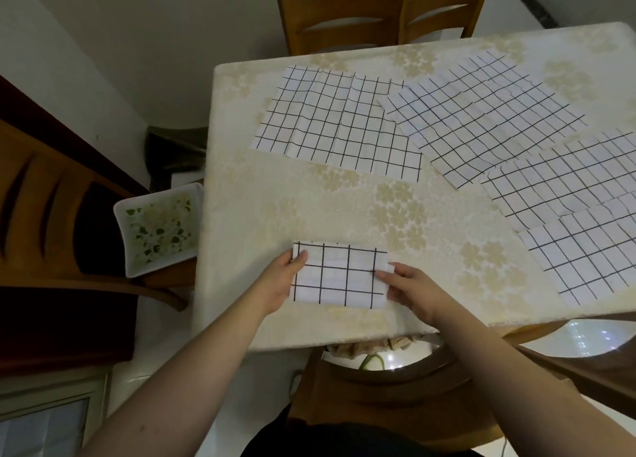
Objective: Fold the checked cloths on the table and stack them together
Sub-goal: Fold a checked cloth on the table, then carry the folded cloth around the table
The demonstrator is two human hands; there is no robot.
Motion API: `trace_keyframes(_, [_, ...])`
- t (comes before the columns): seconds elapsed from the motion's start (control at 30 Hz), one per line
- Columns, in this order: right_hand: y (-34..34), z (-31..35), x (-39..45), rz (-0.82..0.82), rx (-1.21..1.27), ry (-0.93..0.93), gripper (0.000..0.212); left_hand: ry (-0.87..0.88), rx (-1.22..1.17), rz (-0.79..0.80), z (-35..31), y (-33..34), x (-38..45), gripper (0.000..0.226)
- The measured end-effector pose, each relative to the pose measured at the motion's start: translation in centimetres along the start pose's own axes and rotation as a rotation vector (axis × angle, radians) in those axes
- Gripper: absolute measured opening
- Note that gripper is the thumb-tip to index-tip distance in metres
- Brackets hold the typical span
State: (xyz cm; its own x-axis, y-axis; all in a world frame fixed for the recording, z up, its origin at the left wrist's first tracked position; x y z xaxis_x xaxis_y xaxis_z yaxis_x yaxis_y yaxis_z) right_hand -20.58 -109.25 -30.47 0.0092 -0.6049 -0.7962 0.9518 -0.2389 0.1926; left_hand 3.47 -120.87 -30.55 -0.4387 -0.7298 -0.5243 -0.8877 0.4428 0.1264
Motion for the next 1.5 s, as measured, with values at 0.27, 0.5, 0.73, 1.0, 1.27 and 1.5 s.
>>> trace_keyframes(0.27, [2.1,-2.8,1.3,-0.224,0.184,0.091,0.028,-0.13,0.04,-0.172,3.4,-0.2,0.4,0.035])
trace_keyframes(0.5, [2.8,-2.3,1.2,-0.223,0.134,0.065,0.022,-0.083,0.129,-0.218,3.6,-0.9,-0.1,0.017])
trace_keyframes(0.73, [3.6,-2.4,-0.4,-0.085,0.144,0.054,0.022,-0.019,0.06,-0.255,3.6,-2.2,-1.0,0.028])
trace_keyframes(1.0, [4.3,-3.3,-5.6,-0.245,0.125,-0.075,0.018,-0.011,0.044,-0.062,-0.8,-0.6,-5.9,0.021])
trace_keyframes(1.27, [3.8,-6.7,-14.8,-0.475,0.175,-0.24,0.017,0.002,0.123,0.208,-1.7,3.7,-10.0,0.02])
trace_keyframes(1.5, [1.9,-12.1,-22.1,-0.78,0.261,-0.242,0.014,0.108,0.244,0.286,-1.7,10.6,-12.9,0.018])
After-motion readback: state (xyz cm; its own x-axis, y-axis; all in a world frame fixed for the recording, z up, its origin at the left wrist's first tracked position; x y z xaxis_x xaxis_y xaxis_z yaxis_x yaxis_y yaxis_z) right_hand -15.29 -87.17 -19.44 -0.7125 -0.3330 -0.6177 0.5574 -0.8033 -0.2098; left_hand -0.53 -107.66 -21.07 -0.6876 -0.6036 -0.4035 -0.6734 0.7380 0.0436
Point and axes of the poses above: each hand's wrist, its own x-axis towards the middle knuckle, its own y-axis out of the palm, z = x × y, the point moved 2 cm from there along x, towards the middle knuckle, and after that the axes turned 11 degrees about y, right-handed, at the moved point
